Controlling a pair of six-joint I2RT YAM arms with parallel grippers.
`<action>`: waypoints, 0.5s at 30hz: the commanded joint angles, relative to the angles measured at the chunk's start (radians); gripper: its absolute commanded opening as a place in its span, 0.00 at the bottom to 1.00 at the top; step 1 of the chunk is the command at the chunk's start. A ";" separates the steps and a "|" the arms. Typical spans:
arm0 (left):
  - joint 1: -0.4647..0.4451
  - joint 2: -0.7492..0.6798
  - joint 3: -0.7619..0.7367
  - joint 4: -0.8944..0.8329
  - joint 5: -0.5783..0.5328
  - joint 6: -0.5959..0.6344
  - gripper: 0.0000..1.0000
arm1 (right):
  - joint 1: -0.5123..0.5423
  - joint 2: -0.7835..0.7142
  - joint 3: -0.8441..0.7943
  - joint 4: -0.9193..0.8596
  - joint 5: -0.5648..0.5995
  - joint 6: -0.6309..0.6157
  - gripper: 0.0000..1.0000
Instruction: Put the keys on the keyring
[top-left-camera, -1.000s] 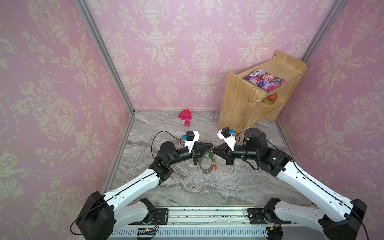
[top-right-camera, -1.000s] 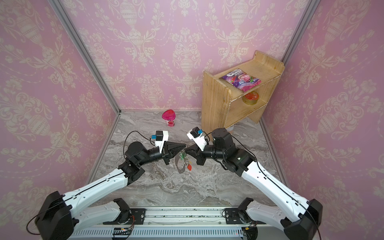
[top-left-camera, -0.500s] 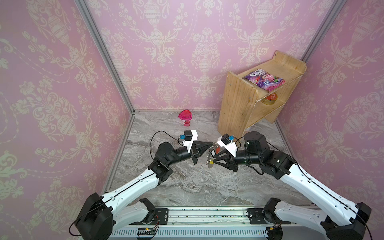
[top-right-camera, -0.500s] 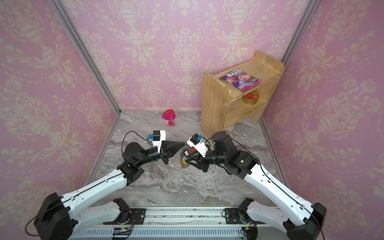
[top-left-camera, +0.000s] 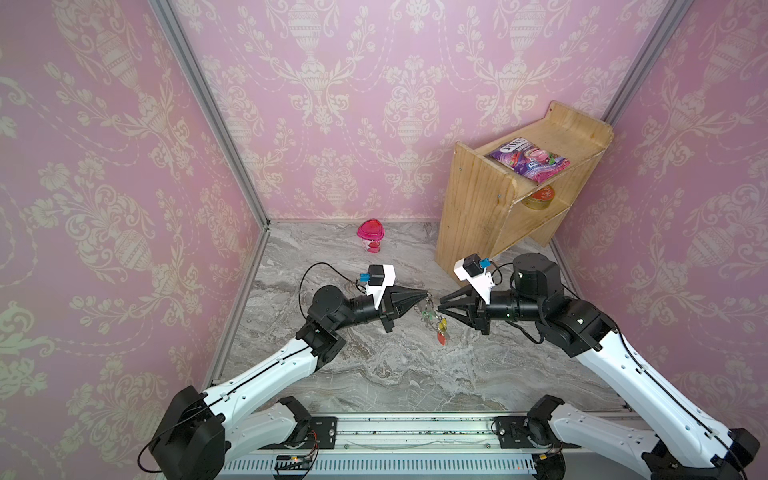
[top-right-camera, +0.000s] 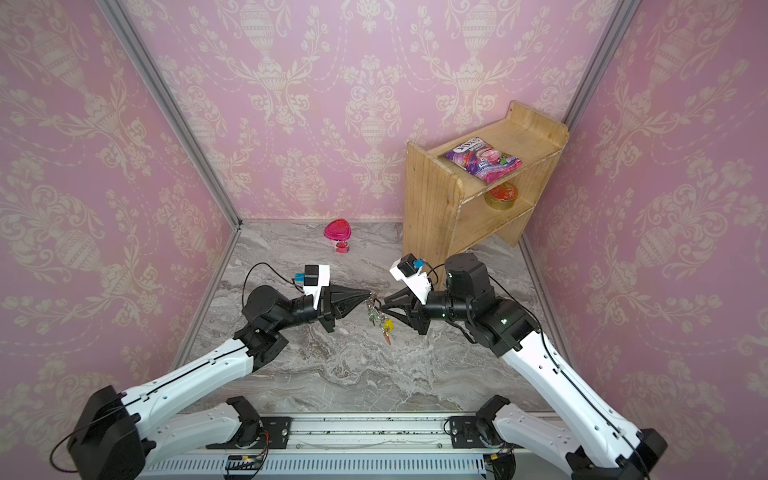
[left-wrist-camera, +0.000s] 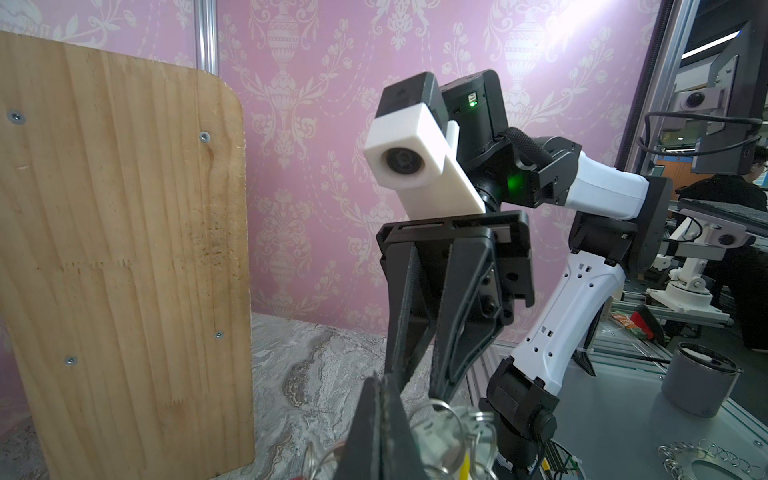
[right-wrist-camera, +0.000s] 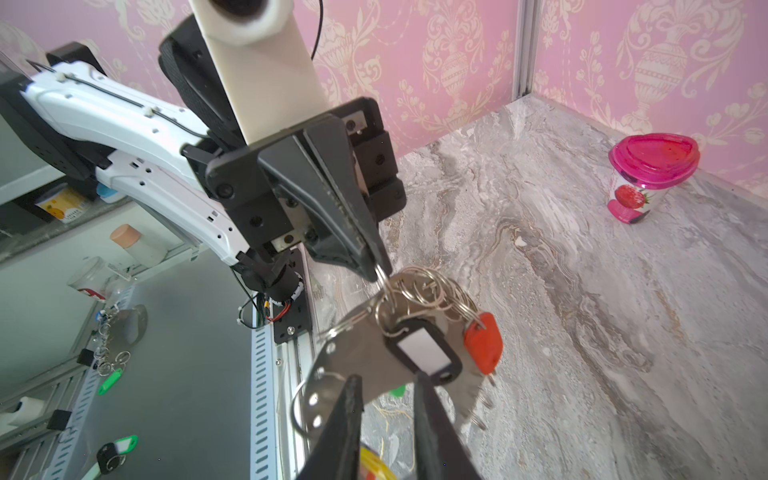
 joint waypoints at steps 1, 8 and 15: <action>0.003 0.002 0.008 0.078 0.056 -0.024 0.00 | -0.003 0.012 0.013 0.077 -0.081 0.014 0.20; 0.003 0.007 0.010 0.104 0.076 -0.041 0.00 | -0.004 0.027 0.007 0.099 -0.105 0.014 0.18; 0.003 0.018 0.016 0.128 0.098 -0.071 0.00 | -0.005 0.036 -0.002 0.111 -0.103 0.013 0.14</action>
